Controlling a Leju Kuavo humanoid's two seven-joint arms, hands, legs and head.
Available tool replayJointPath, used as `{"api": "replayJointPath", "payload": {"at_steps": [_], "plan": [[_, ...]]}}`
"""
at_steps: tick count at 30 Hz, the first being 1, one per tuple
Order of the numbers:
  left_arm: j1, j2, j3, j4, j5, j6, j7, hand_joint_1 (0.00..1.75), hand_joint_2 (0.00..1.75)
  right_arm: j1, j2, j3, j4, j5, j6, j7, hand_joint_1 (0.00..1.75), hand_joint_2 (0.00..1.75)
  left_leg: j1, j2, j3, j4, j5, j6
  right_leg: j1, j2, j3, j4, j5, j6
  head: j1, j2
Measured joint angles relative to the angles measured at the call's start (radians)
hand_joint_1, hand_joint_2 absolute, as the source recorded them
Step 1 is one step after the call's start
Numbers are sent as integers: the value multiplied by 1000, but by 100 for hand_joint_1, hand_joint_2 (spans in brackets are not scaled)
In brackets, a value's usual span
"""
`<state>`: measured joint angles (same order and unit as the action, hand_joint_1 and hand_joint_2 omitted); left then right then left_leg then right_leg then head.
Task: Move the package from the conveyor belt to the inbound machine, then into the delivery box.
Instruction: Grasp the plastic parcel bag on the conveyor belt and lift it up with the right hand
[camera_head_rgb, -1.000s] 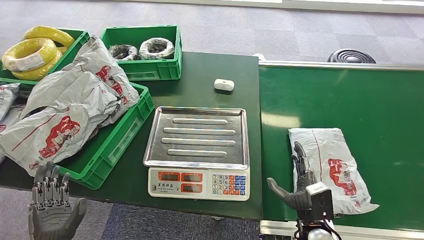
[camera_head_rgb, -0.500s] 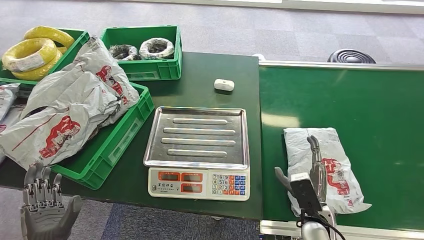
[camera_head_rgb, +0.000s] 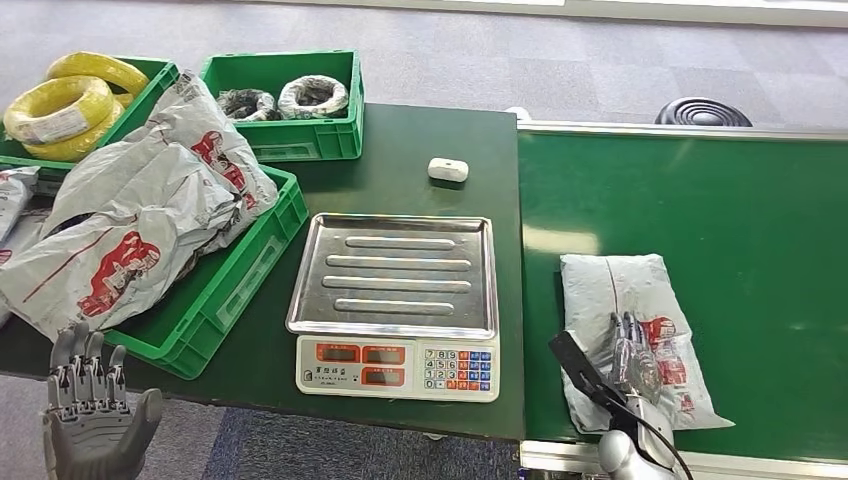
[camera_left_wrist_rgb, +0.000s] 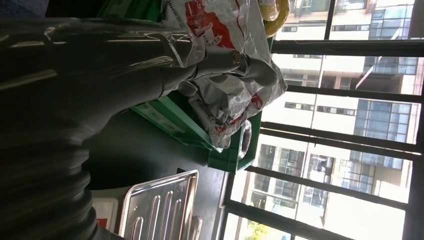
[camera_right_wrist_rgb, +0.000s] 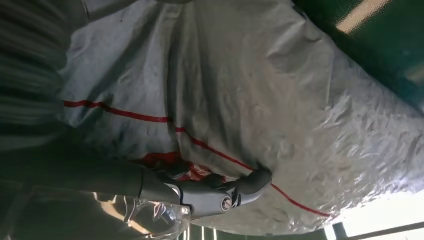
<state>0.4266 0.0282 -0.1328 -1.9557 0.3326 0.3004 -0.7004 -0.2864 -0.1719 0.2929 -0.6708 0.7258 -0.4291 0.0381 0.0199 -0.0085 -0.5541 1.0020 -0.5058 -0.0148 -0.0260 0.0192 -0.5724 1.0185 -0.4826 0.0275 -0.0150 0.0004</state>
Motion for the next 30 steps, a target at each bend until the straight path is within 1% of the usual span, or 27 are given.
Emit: {"api": "replayJointPath", "payload": {"at_steps": [1, 3, 4, 9, 12, 13, 16, 20, 24, 28, 30], "plan": [[-5, 2, 0, 4, 1, -8, 0, 0, 175, -16, 0, 3, 19, 0, 50, 22, 30, 175, 0, 2, 4, 0, -2, 0, 0, 1, 2, -1, -1, 0, 0, 0], [-16, 5, 0, 13, 1, -21, 0, 0, 175, -43, -1, 11, 50, 1, 129, 51, 30, 175, 1, 4, 15, -1, -7, 0, 1, 3, 9, -2, -6, -1, 0, 0], [-20, 6, 0, 17, 1, -25, 0, 0, 175, -52, -1, 14, 63, 2, 152, 59, 30, 175, 1, 3, 21, -1, -9, 1, 1, 3, 14, -3, -10, -1, 0, 0], [-27, 8, 0, 28, 1, -32, 0, 0, 175, -78, -2, 27, 106, 8, 180, 72, 30, 175, 0, 3, 44, -1, -18, 4, 1, 2, 40, -7, -20, 3, 0, 0], [-28, 9, 0, 29, 1, -33, 0, 0, 175, -89, -2, 33, 116, 10, 184, 74, 130, 175, 0, 3, 49, -1, -19, 6, 1, 2, 46, -9, -17, 3, 0, 0], [-29, 9, 0, 29, 1, -33, 0, 0, 175, -93, -3, 34, 118, 11, 185, 76, 167, 175, 0, 3, 49, -1, -19, 7, 1, 2, 46, -9, -15, 4, 0, 0], [-30, 10, 0, 29, 1, -32, 0, 0, 175, -107, -9, 37, 121, 15, 186, 79, 175, 175, 0, 3, 47, -1, -19, 8, 0, 2, 45, -11, -14, 5, 0, 0], [-23, 8, 1, 26, -8, -12, 0, 0, 175, -118, -12, 38, 121, 25, 177, 85, 175, 175, 0, 3, 50, -1, -21, 10, 0, 2, 49, -13, -16, 8, 0, 0], [2, 3, 1, 10, -20, 7, 0, 0, 175, -113, -11, 37, 109, 18, 160, 85, 175, 175, 0, 1, 51, -1, -24, 10, 1, 2, 51, -13, -18, 9, 0, 0], [16, -4, 2, 1, -25, 7, 2, 0, 175, -88, -11, 29, 80, 8, 118, 70, 175, 175, 0, -2, 48, -1, -24, 10, 1, -1, 50, -13, -20, 9, 0, 0], [23, -8, 3, -1, -26, 9, 2, 0, 175, -73, -10, 23, 64, 1, 73, 56, 175, 175, 0, -3, 46, -1, -24, 10, 1, -2, 49, -13, -20, 9, 0, 0]]}}
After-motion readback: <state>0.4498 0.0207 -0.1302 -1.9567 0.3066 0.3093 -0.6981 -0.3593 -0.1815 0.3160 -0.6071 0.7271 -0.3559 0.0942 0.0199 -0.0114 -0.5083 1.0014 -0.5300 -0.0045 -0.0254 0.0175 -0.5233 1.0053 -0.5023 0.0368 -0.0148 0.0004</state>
